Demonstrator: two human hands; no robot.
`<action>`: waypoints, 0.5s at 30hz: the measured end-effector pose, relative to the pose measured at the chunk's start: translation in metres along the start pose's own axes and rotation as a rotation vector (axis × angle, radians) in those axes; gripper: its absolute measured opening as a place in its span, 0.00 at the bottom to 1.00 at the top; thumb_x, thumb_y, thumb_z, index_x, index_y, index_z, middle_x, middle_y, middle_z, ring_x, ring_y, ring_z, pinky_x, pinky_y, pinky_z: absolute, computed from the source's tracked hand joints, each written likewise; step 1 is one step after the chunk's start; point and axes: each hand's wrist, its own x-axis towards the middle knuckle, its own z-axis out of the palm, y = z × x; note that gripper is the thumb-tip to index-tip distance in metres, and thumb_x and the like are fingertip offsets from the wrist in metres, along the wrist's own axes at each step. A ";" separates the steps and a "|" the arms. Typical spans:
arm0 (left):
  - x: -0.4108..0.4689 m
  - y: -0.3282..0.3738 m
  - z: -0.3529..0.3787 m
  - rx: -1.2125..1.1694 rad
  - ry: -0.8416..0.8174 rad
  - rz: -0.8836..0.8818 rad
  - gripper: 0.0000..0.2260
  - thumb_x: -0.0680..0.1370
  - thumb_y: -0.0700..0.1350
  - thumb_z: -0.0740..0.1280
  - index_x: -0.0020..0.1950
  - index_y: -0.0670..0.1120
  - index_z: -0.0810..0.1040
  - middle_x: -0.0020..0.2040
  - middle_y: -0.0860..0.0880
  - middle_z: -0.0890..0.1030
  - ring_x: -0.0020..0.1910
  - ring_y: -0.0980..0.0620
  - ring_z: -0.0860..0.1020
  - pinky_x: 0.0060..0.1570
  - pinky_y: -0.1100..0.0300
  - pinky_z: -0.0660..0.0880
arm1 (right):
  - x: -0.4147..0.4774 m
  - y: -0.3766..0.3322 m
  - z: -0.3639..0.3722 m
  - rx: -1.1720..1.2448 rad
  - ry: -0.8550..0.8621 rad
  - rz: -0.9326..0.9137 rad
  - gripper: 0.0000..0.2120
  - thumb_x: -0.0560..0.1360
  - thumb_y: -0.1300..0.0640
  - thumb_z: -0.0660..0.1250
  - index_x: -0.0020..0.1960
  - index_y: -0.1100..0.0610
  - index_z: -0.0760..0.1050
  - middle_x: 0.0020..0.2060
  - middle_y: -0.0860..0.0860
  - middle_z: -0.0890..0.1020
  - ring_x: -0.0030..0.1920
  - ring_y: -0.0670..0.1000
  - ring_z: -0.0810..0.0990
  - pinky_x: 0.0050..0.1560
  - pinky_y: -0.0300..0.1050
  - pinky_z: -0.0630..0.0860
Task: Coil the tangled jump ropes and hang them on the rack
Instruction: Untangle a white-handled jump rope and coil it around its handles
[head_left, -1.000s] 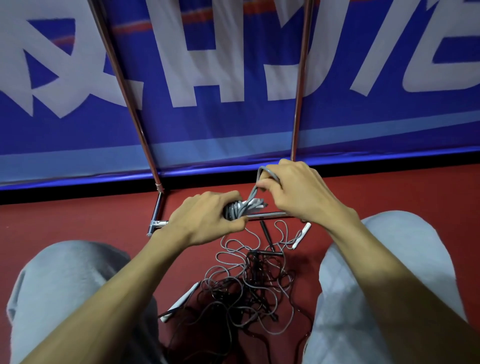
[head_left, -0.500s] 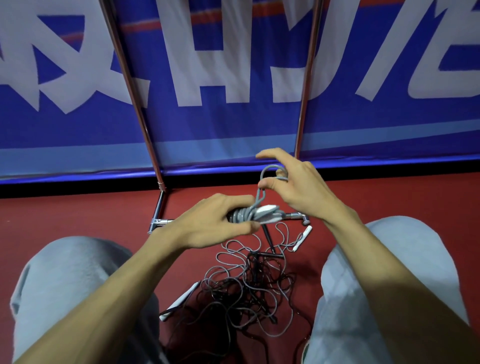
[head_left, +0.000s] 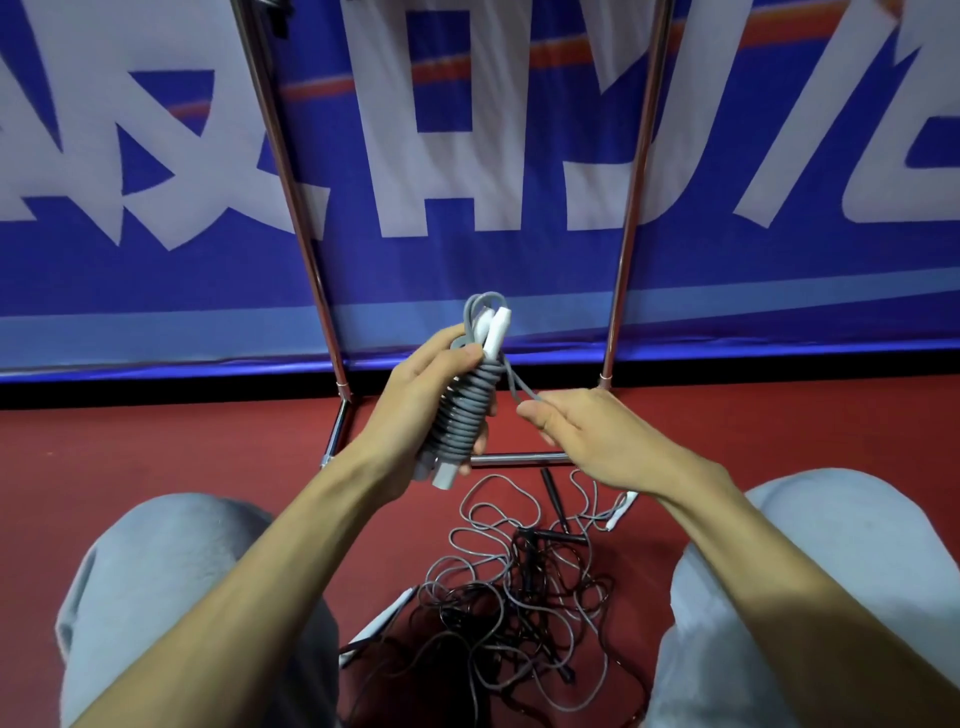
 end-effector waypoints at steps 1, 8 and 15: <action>0.000 -0.001 0.000 0.018 0.030 -0.004 0.05 0.79 0.46 0.62 0.50 0.52 0.77 0.35 0.38 0.76 0.24 0.45 0.73 0.25 0.58 0.73 | -0.002 -0.004 0.001 0.003 -0.026 -0.011 0.19 0.81 0.48 0.55 0.32 0.50 0.66 0.26 0.45 0.71 0.30 0.47 0.70 0.39 0.45 0.68; 0.005 -0.014 -0.011 0.530 0.088 0.096 0.04 0.78 0.51 0.67 0.49 0.52 0.78 0.33 0.48 0.76 0.25 0.47 0.72 0.22 0.57 0.71 | -0.015 -0.020 -0.002 -0.026 -0.142 0.001 0.17 0.82 0.49 0.54 0.37 0.50 0.72 0.25 0.45 0.73 0.29 0.43 0.73 0.39 0.43 0.70; 0.004 -0.015 -0.012 0.699 0.030 0.071 0.08 0.78 0.56 0.65 0.49 0.52 0.76 0.31 0.54 0.77 0.23 0.53 0.73 0.22 0.56 0.72 | -0.010 -0.017 -0.011 0.480 0.174 0.121 0.07 0.78 0.62 0.63 0.54 0.55 0.76 0.24 0.49 0.78 0.23 0.46 0.72 0.26 0.36 0.68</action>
